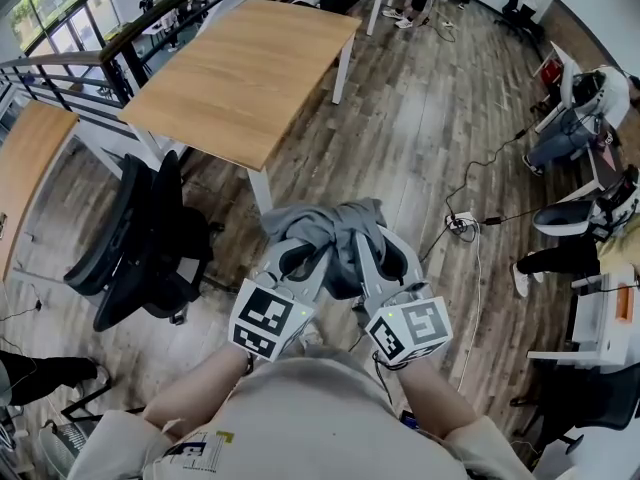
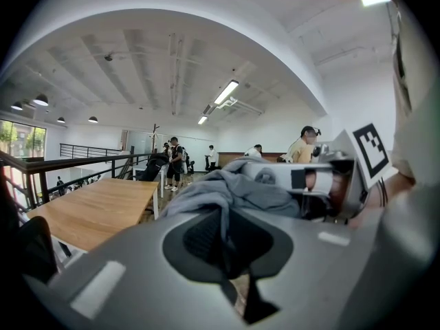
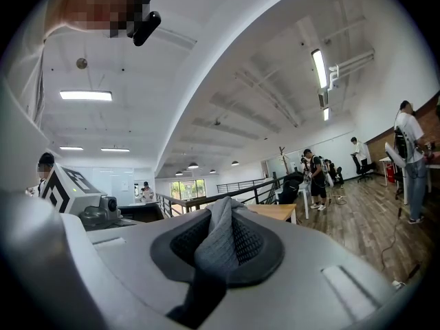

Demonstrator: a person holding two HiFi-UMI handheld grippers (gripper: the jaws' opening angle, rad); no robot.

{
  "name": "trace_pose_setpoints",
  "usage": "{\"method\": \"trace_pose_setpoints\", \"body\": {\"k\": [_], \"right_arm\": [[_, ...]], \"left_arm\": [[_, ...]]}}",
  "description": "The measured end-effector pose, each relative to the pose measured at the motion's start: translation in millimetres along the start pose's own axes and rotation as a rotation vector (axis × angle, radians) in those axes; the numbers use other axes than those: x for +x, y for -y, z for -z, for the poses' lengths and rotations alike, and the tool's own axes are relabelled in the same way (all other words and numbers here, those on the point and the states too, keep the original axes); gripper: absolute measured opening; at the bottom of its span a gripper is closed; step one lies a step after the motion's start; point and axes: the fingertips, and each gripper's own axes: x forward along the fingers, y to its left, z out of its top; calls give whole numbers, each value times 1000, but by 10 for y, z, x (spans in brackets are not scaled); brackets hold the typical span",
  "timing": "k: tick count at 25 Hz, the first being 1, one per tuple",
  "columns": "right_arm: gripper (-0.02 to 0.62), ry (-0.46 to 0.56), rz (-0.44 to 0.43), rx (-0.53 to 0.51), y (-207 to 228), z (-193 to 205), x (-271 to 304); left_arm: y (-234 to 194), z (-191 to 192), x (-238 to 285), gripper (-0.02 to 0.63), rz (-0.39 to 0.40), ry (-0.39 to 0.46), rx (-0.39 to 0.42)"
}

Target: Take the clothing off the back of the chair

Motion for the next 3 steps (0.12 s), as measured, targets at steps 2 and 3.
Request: {"method": "trace_pose_setpoints", "body": {"k": [2, 3], "right_arm": [[40, 1, 0, -3, 20, -32, -23], [40, 1, 0, -6, 29, -46, -32]], "left_arm": [[30, -28, 9, 23, 2, 4, 3], [42, -42, 14, 23, 3, 6, 5]]}}
